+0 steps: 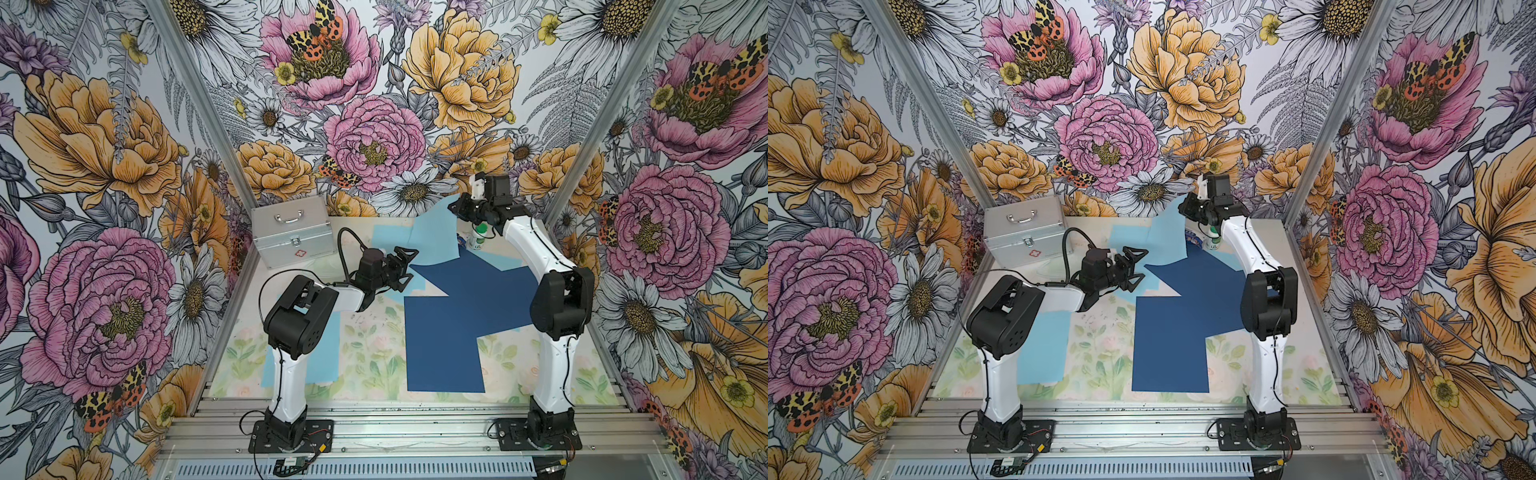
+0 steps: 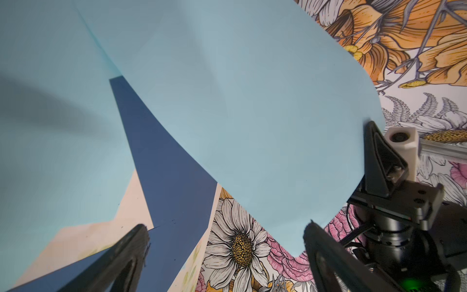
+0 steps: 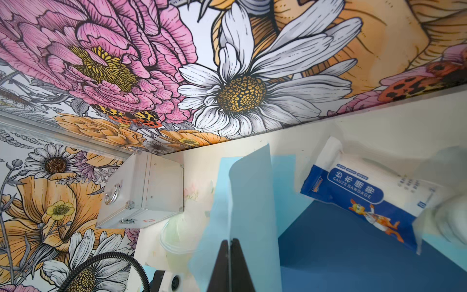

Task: Sort the scattered colored papers by color
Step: Pick up the colored paper.

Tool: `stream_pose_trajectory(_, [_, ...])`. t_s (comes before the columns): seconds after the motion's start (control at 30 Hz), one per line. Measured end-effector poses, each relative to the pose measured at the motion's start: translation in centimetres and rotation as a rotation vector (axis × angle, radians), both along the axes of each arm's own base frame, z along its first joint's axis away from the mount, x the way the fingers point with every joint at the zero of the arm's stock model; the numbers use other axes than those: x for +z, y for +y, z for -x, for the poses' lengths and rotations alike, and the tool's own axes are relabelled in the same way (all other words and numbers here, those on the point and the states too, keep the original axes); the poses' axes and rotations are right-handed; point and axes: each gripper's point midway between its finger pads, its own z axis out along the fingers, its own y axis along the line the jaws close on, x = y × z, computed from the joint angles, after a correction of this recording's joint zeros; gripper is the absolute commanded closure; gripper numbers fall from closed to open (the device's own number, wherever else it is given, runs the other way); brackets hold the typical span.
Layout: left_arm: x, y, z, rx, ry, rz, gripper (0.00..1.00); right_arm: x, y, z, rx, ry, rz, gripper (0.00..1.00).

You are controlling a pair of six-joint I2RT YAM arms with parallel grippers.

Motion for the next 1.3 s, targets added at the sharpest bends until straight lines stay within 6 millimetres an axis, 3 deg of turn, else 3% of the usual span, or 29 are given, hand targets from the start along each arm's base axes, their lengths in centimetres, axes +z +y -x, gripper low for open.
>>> stream_pose_trajectory(0.37, [-2.8,-3.6,-0.7,0.036,0.066,0.162,0.02,0.8,-0.9,2.7,-0.039,0.023,0.0,1.0])
stream_pose_trajectory(0.47, [-2.2,-4.2,-1.0,0.045,0.057,0.19,0.02,0.9,-0.9,3.8,-0.044,0.026,0.006,1.0])
stream_pose_trajectory(0.7, [0.4,-5.4,-2.1,0.065,-0.001,0.268,0.15,0.4,-1.1,5.5,-0.051,0.032,0.007,1.0])
stream_pose_trajectory(1.13, [0.3,-6.4,-1.3,0.054,0.003,0.266,0.21,0.6,-1.6,5.6,-0.074,0.031,0.004,1.0])
stream_pose_trajectory(1.3, [-1.2,-7.8,-0.1,0.032,0.026,0.25,0.21,1.1,-1.9,5.7,-0.083,0.024,-0.001,1.0])
